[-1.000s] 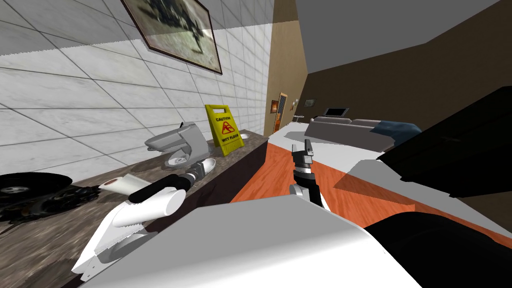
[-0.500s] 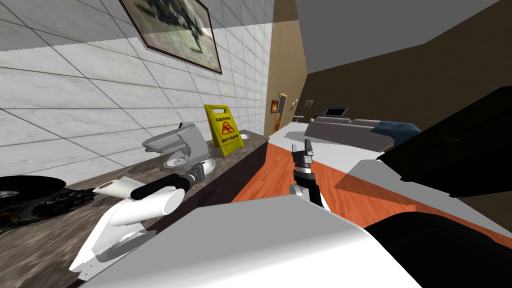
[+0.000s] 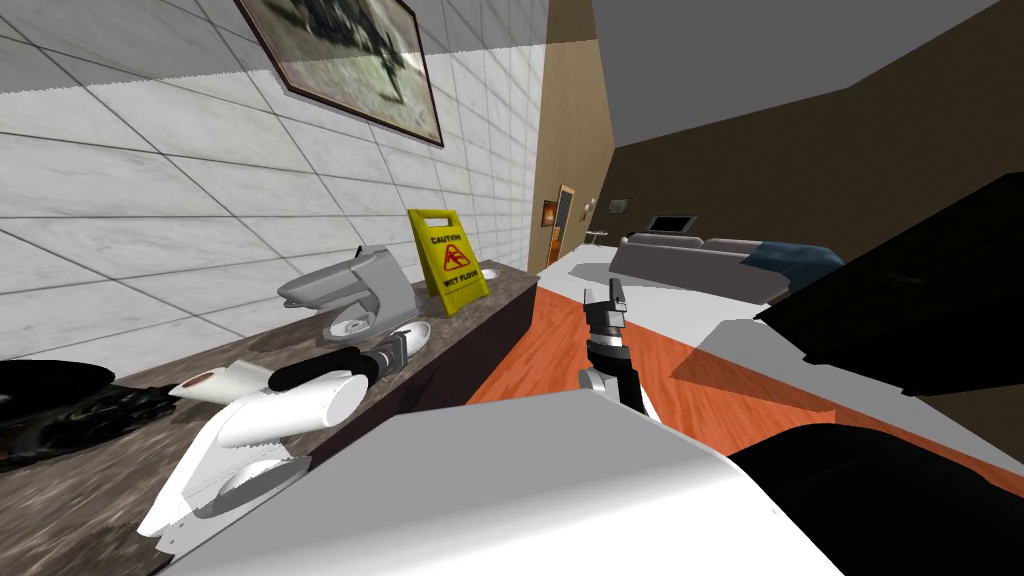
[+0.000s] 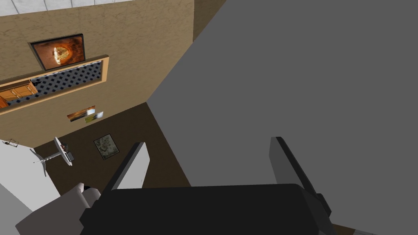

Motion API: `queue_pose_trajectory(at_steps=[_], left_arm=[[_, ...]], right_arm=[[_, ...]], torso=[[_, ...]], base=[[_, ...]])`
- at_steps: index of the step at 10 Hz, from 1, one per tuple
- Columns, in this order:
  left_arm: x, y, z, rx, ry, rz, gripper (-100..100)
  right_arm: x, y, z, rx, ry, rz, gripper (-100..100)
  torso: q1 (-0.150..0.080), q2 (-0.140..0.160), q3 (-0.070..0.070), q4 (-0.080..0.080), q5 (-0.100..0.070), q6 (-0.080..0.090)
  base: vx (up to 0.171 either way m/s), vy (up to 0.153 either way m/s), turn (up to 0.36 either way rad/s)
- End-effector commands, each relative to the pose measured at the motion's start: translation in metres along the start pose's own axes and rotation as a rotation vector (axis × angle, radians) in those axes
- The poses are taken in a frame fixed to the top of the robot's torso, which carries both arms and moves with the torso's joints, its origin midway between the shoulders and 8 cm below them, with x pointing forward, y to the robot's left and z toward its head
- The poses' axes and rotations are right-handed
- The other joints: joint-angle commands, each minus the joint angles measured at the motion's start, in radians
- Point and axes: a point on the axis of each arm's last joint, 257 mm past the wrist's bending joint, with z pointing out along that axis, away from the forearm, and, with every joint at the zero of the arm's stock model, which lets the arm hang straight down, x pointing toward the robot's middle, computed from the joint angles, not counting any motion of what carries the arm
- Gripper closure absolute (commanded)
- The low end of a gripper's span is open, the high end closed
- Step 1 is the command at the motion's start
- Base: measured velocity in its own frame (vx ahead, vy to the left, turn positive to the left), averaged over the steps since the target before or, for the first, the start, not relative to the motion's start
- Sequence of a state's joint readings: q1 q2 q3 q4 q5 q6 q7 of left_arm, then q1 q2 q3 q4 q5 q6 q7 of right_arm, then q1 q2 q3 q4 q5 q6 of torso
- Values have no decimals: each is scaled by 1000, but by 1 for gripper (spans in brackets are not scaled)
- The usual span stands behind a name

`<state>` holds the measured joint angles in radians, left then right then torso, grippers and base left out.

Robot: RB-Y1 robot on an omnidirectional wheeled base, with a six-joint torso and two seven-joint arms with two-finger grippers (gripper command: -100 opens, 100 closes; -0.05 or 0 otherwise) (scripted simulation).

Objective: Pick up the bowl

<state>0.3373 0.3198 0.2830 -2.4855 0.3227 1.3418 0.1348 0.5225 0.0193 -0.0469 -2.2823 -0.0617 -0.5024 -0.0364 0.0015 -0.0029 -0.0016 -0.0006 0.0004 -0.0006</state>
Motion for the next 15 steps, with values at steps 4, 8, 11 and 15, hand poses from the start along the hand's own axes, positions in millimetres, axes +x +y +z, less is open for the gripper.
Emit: queue_pose_trajectory(at_steps=[4,8,11,15], left_arm=[[-10,24,-2,-116,-22,-5,-100],[-18,47,-6,-219,-46,-7,-100],[-23,60,-10,-278,-60,-8,-100],[-32,81,-17,-378,-88,-12,-100]], right_arm=[[0,0,0,0,0,0,0],[0,0,0,0,0,0,0],[0,0,0,0,0,0,0],[0,0,0,0,0,0,0]], torso=[[1,-1,-1,0,0,0],[0,-1,-1,0,0,0],[0,-1,-1,0,0,0],[0,-1,0,0,0,0]], base=[[51,26,-3],[52,23,0],[48,19,1],[50,23,5]])
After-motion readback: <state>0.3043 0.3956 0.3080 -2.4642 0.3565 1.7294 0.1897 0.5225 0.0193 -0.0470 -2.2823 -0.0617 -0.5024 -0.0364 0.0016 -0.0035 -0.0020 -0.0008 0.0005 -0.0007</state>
